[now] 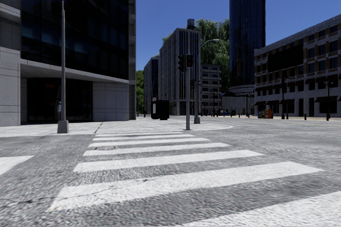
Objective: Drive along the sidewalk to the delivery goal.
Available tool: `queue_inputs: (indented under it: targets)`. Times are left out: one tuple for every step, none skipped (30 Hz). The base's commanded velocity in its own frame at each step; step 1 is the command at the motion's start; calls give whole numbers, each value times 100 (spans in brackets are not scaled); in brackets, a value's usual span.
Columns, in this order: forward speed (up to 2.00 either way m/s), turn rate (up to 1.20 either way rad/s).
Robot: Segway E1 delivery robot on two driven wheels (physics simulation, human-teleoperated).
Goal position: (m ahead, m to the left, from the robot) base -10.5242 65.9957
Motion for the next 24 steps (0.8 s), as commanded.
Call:
queue_inputs:
  targets:
    - [108, 11]
    - [107, 16]
    - [106, 21]
    - [106, 21]
    - [106, 24]
    - [106, 25]
    - [106, 26]
    - [106, 26]
    - [106, 26]
    - [106, 26]
    - [106, 26]
    - [107, 26]
    - [108, 26]
    - [108, 26]
    - [109, 27]
    - [111, 27]
    - [117, 27]
    - [122, 27]
    - [122, 27]
    - [124, 27]
    - [125, 27]
    - [125, 27]
    - [125, 27]
    - [126, 27]
